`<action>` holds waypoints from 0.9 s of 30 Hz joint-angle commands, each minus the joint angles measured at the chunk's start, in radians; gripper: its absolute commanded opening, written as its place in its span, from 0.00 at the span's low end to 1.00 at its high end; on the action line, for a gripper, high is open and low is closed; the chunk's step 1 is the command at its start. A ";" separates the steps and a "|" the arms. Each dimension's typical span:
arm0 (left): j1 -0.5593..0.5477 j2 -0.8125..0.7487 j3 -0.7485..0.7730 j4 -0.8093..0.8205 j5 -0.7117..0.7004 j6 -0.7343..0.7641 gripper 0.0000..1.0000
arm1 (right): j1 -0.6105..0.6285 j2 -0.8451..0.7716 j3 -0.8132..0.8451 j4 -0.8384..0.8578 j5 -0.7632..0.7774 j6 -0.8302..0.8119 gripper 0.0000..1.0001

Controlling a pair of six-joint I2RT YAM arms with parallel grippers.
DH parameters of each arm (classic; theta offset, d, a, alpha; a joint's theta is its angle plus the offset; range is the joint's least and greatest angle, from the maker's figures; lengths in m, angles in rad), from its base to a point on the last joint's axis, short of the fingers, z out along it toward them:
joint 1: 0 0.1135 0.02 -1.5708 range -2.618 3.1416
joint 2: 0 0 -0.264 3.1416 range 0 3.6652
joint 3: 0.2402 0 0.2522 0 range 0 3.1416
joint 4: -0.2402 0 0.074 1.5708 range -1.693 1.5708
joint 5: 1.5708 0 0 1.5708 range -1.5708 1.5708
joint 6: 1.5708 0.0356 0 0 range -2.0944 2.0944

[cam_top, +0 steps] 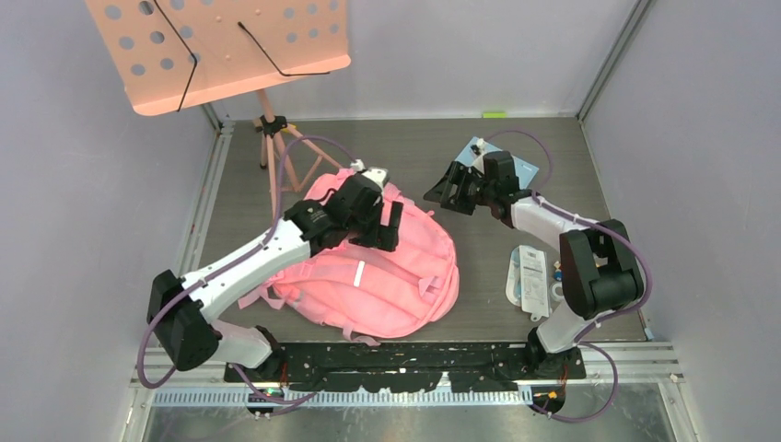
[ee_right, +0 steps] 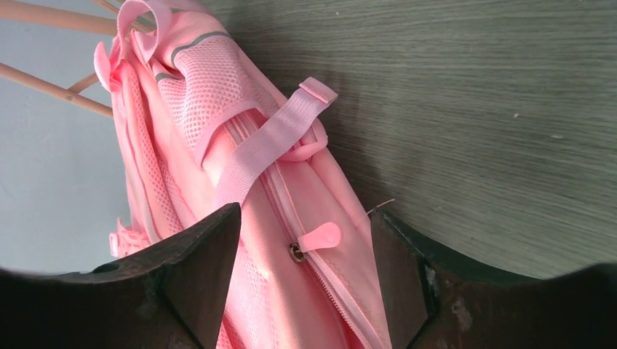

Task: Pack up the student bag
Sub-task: Adjust the student bag at the center of the board.

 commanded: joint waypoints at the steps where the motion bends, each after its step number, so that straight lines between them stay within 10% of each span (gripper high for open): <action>1: 0.061 -0.060 -0.127 0.124 -0.074 -0.148 0.95 | 0.030 -0.037 -0.078 0.139 -0.065 0.114 0.70; 12: 0.109 0.105 -0.220 0.381 0.075 -0.019 0.93 | 0.253 -0.350 -0.389 0.177 0.083 0.229 0.04; 19: 0.108 0.165 -0.148 0.402 0.078 -0.005 0.91 | 0.300 -0.687 -0.416 -0.186 0.308 0.178 0.09; 27: 0.030 0.154 0.024 0.255 -0.058 0.045 0.89 | 0.232 -0.678 -0.322 -0.369 0.435 0.118 0.30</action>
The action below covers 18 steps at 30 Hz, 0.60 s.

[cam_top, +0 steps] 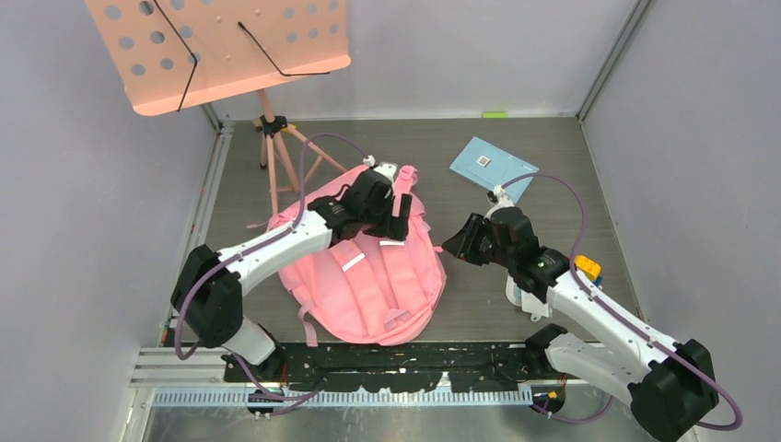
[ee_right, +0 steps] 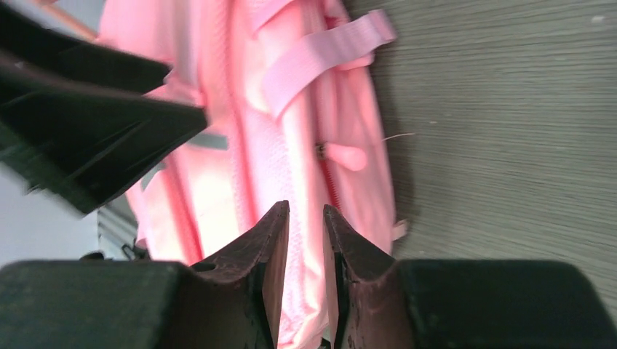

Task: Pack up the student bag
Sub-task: Adjust the student bag at the center of the board, then zip the student bag at the center of the board.

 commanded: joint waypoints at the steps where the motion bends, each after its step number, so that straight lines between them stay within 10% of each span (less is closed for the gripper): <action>1: -0.092 0.021 0.174 -0.086 -0.125 0.069 0.89 | -0.066 0.049 0.044 -0.069 0.048 -0.026 0.31; 18: -0.194 0.293 0.462 -0.286 -0.235 0.016 0.89 | -0.246 0.236 -0.196 0.555 -0.333 0.115 0.57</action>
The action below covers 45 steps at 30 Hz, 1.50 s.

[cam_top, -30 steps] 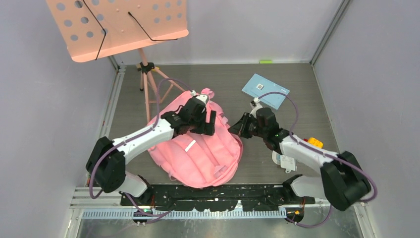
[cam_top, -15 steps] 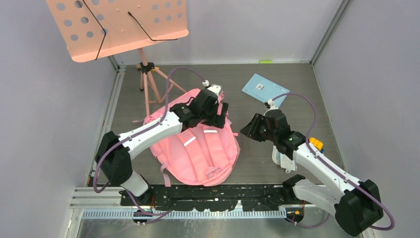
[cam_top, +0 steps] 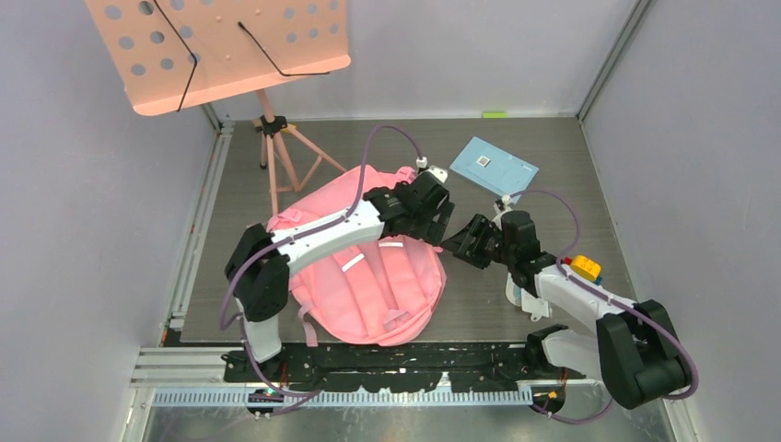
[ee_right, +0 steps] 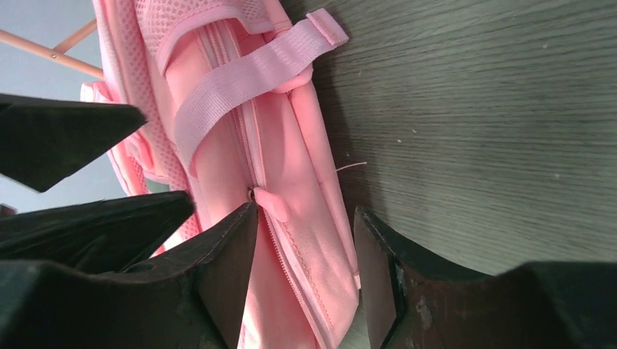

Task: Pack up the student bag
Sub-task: Zip the student bag at the center of the board.

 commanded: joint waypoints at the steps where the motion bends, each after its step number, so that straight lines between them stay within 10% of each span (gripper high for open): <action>1: 0.004 0.030 0.069 -0.057 -0.040 -0.022 0.89 | -0.009 0.039 -0.028 0.236 -0.084 0.041 0.57; 30: 0.005 0.128 0.108 -0.140 -0.164 -0.006 0.55 | 0.030 0.234 -0.063 0.486 -0.147 0.146 0.40; 45: 0.005 0.121 0.108 -0.131 -0.196 0.003 0.10 | 0.051 0.236 -0.067 0.485 -0.129 0.131 0.01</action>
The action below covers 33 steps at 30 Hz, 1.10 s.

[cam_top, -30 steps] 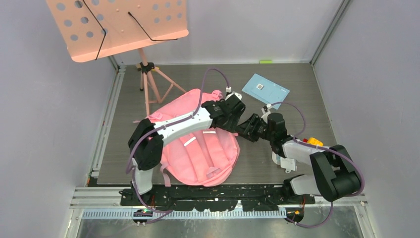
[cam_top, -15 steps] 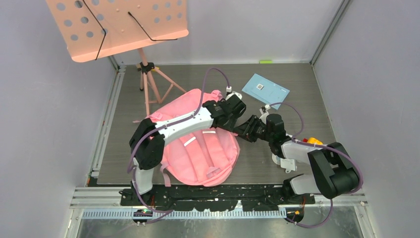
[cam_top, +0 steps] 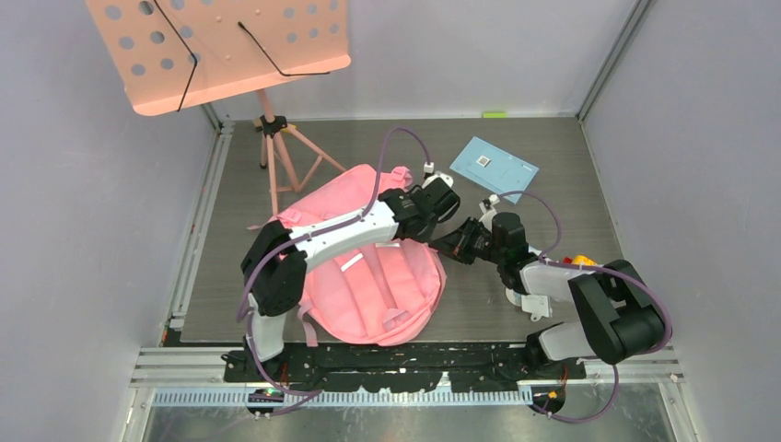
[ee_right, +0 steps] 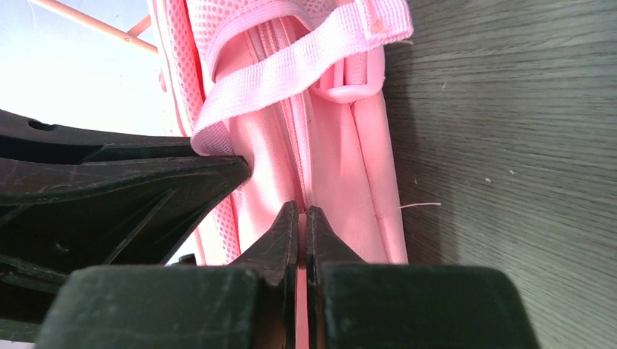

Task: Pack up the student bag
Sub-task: Zip the student bag at the center of the board.

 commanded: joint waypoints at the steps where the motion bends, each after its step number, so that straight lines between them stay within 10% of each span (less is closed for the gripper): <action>1: 0.021 0.001 0.029 -0.038 -0.099 0.024 0.03 | 0.005 -0.025 -0.006 -0.013 0.013 -0.034 0.01; 18: 0.075 0.010 0.128 -0.022 -0.077 0.121 0.00 | 0.054 -0.378 0.027 -0.533 0.215 -0.373 0.01; 33: 0.167 0.044 0.139 0.250 -0.144 0.053 0.00 | 0.076 -0.409 0.032 -0.654 0.307 0.004 0.01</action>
